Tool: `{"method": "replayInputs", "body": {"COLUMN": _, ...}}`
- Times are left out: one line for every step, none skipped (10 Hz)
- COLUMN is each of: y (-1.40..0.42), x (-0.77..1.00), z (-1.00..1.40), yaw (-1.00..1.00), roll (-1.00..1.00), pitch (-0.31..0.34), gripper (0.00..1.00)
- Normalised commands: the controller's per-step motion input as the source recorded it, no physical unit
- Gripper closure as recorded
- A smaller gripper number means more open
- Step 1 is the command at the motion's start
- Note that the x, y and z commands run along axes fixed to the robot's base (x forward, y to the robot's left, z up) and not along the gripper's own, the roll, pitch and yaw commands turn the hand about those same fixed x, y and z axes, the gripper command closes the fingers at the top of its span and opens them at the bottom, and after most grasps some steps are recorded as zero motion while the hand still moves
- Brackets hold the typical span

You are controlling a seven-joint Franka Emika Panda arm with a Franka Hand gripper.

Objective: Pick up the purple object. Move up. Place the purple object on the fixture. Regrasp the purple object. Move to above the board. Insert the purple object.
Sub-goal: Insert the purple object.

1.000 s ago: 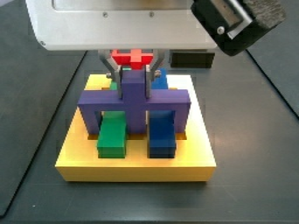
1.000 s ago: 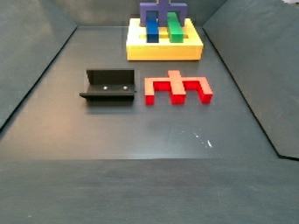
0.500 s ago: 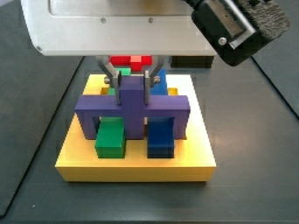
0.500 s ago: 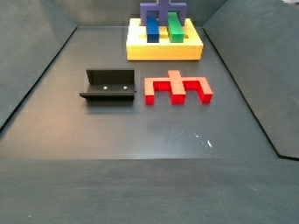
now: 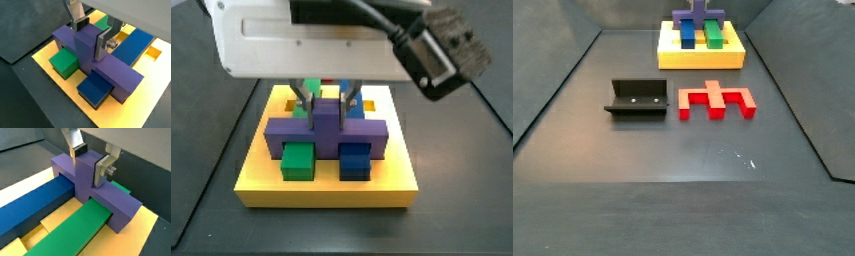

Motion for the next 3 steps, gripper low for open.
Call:
{"method": "replayInputs", "body": {"y": -0.01, "x": 0.0, "z": -0.79, "yaw": 0.0, "roll": 0.0, "pitch": -0.179, "gripper": 1.0}}
{"method": "replayInputs", "body": {"y": 0.0, "x": 0.0, "z": -0.18, "yaw": 0.0, "roll": 0.0, "pitch": -0.01, "gripper": 1.0}}
{"method": "replayInputs", "body": {"y": 0.0, "x": 0.0, "z": 0.0, "yaw": 0.0, "roll": 0.0, "pitch": 0.0, "gripper": 1.0}}
